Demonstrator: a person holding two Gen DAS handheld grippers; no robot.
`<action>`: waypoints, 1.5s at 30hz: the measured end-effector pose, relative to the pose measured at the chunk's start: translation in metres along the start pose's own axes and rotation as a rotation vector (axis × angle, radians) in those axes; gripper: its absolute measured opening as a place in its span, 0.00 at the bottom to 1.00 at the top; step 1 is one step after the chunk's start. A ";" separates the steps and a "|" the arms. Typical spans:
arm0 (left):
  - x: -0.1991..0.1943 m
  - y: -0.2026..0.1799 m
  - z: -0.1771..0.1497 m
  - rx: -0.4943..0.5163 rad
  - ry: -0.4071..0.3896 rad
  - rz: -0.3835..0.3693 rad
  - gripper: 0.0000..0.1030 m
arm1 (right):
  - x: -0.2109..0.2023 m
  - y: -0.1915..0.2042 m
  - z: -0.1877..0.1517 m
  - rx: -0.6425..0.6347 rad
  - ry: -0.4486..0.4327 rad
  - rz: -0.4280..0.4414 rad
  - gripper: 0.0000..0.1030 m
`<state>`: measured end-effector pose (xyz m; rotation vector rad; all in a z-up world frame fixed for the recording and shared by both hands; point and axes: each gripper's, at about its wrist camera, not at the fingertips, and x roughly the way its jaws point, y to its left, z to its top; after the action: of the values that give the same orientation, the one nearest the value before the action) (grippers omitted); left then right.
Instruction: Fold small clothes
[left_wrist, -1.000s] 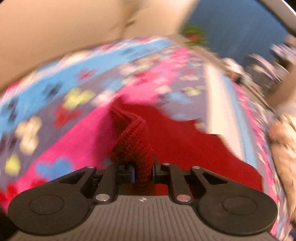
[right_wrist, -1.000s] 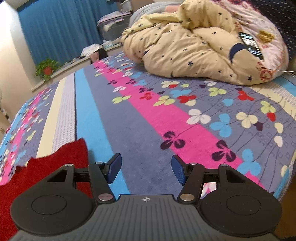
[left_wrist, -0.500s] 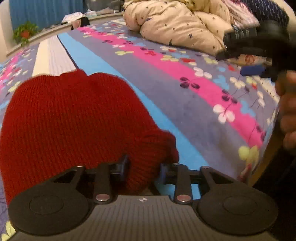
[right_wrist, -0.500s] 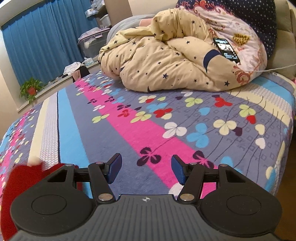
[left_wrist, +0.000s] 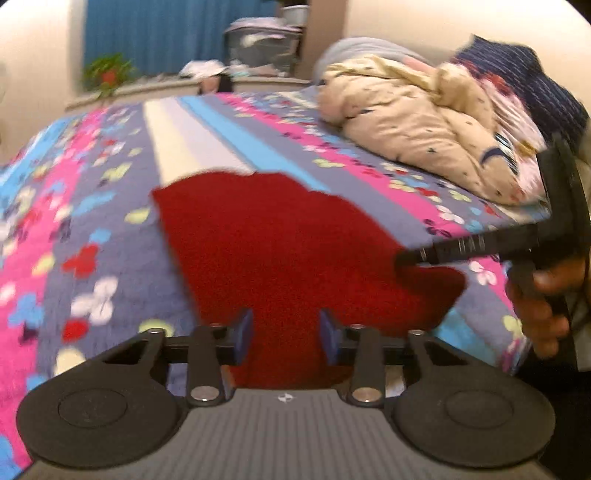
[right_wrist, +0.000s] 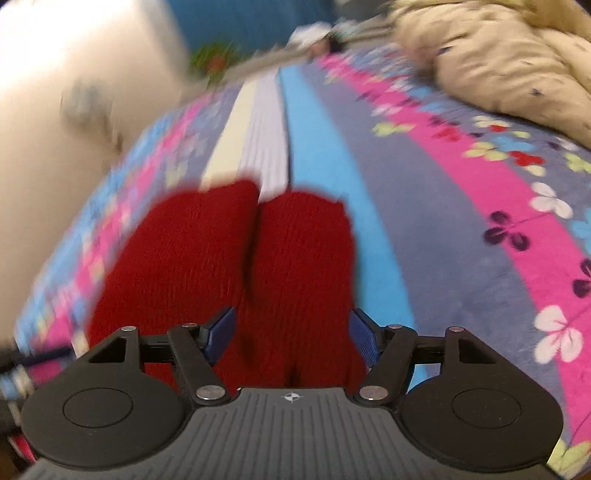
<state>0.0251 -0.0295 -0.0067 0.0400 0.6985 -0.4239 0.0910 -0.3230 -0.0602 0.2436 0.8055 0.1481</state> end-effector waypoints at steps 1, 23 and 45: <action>0.005 0.007 -0.009 -0.023 0.005 -0.004 0.39 | 0.007 0.007 -0.004 -0.045 0.032 -0.025 0.67; 0.034 0.019 -0.002 -0.115 0.042 -0.100 0.63 | 0.005 0.004 0.006 -0.010 -0.071 -0.071 0.75; 0.174 0.137 0.052 -0.736 0.128 -0.284 0.90 | 0.067 -0.034 0.002 0.232 0.127 0.050 0.91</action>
<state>0.2299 0.0225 -0.0911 -0.7389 0.9566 -0.4153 0.1393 -0.3410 -0.1147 0.4776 0.9438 0.1177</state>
